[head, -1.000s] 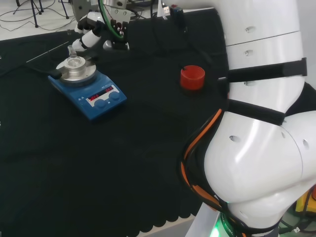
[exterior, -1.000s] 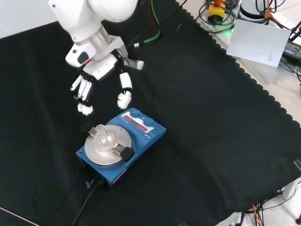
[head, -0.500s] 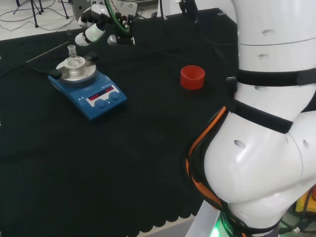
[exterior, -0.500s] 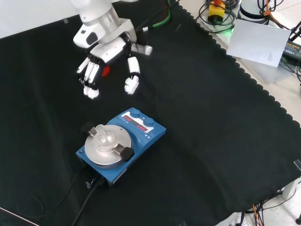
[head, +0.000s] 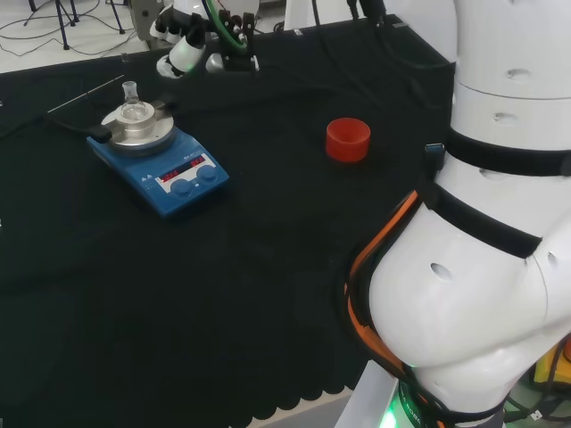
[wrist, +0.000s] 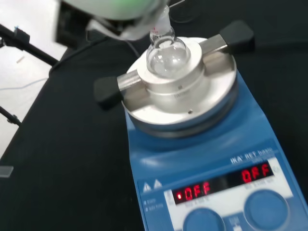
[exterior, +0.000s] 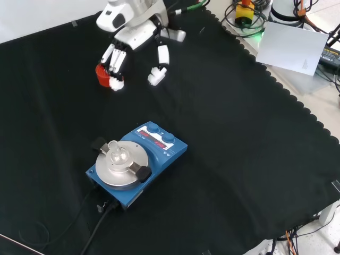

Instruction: Turn on the heater.

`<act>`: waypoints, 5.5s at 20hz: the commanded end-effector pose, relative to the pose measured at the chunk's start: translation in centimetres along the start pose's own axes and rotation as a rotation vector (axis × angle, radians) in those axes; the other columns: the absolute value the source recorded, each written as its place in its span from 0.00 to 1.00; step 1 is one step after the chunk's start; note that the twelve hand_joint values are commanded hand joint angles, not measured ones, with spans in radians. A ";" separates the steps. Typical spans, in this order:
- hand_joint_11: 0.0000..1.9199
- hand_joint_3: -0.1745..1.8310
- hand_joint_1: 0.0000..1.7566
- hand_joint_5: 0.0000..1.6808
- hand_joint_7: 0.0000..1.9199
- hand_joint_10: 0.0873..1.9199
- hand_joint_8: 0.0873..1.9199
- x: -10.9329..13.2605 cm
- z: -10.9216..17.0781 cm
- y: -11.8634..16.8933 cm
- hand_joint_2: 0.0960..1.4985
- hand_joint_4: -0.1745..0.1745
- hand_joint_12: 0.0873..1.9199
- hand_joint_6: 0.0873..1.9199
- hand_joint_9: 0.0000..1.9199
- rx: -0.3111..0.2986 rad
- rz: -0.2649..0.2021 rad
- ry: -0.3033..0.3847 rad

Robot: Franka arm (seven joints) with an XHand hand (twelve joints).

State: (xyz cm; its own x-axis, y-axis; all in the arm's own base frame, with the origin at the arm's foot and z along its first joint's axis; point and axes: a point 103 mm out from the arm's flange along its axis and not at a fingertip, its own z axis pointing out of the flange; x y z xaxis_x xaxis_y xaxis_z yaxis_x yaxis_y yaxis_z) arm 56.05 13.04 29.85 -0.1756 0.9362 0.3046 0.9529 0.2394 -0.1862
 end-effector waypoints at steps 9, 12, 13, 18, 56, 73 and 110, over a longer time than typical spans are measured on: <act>0.61 0.51 0.66 0.27 0.58 0.17 0.28 0.9 -0.2 -6.6 0.32 0.44 0.47 0.08 0.71 0.223 0.016 -0.221; 0.80 0.51 0.72 0.26 0.67 0.26 0.37 1.4 0.0 -6.9 0.32 0.37 0.34 0.04 0.79 0.257 0.015 -0.263; 0.84 0.50 0.71 0.26 0.70 0.29 0.42 1.6 0.1 -7.0 0.31 0.36 0.32 0.03 0.82 0.273 0.017 -0.278; 0.98 0.50 0.71 0.28 0.83 0.52 0.65 2.0 1.0 -7.0 0.31 0.36 0.50 0.00 0.96 0.325 0.026 -0.338; 0.99 0.69 0.88 0.21 0.94 0.84 0.88 0.4 8.9 -4.5 0.31 0.47 0.80 0.05 1.00 0.649 -0.002 -0.354; 0.99 0.70 0.88 0.21 0.95 0.84 0.88 -0.1 10.6 -4.4 0.30 0.48 0.80 0.04 1.00 0.701 0.001 -0.379; 0.99 0.71 0.88 0.20 0.94 0.84 0.88 -0.9 14.3 -4.1 0.30 0.51 0.80 0.02 1.00 0.753 -0.010 -0.373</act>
State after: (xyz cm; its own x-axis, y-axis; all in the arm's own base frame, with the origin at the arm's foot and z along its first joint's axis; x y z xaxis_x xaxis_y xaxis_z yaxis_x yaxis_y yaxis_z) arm 48.69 14.93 17.09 -0.3810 0.9246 0.0017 0.5560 0.2305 -0.7986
